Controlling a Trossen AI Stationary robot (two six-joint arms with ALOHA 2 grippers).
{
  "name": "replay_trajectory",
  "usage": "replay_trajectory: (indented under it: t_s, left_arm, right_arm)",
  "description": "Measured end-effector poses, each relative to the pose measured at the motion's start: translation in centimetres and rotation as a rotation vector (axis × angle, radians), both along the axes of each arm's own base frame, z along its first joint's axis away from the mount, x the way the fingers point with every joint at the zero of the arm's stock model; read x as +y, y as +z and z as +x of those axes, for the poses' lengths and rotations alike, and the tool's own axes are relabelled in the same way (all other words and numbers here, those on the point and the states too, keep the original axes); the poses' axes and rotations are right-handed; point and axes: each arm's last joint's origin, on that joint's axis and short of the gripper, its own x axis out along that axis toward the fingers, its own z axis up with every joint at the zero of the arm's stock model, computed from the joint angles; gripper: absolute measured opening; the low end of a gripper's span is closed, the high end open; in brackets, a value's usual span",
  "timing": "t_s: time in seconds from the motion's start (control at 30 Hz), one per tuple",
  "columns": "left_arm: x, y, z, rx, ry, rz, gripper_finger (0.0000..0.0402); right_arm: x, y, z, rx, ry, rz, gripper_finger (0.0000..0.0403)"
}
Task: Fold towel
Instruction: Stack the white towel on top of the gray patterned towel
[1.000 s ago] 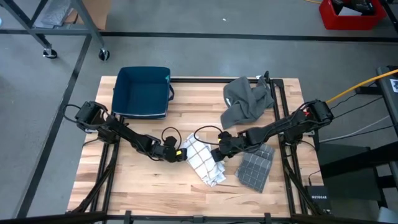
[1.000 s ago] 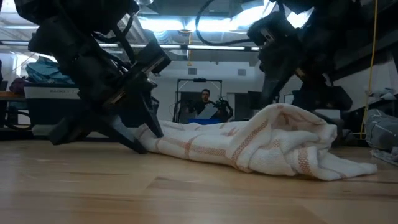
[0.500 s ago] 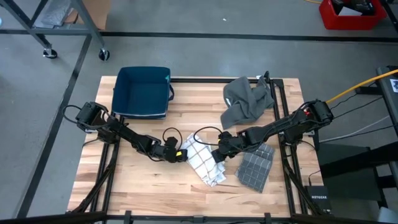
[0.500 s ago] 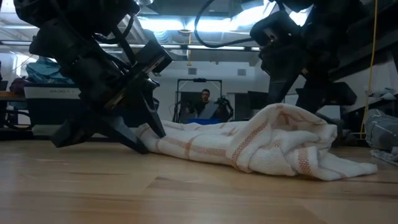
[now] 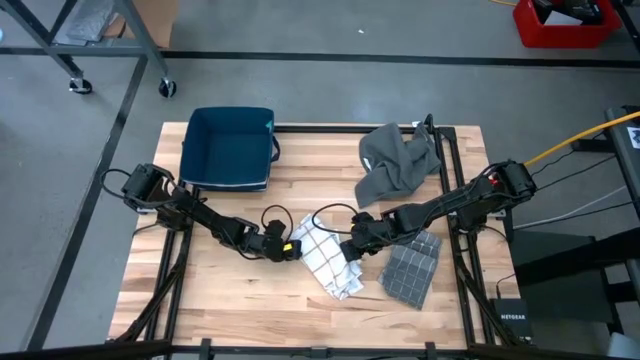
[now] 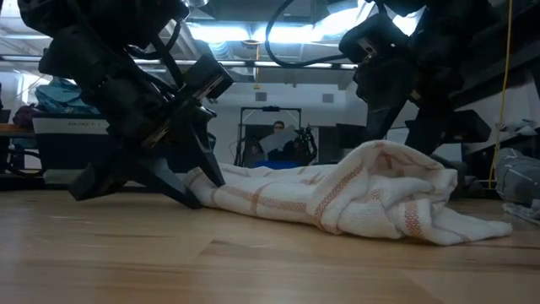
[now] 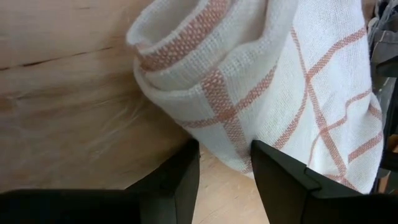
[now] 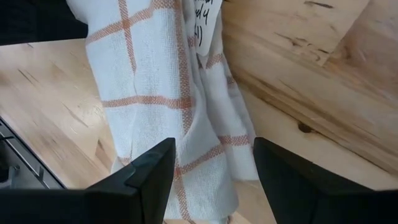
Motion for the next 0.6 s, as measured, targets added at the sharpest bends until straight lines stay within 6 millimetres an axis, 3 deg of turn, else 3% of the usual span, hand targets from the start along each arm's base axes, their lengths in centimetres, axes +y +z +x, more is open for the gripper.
replay_trajectory:
  t_s: [0.27, 0.6]
  left_arm:
    - [0.01, -0.02, -0.02, 0.002, -0.026, 0.027, 0.0139]
    - [-0.19, -0.11, -0.1, 0.026, -0.193, 0.064, 0.0139]
  right_arm:
    - [-0.03, -0.01, 0.01, -0.003, -0.005, -0.01, 0.022]
    - [0.01, 0.18, 0.32, -0.041, -0.008, -0.004, 0.0221]
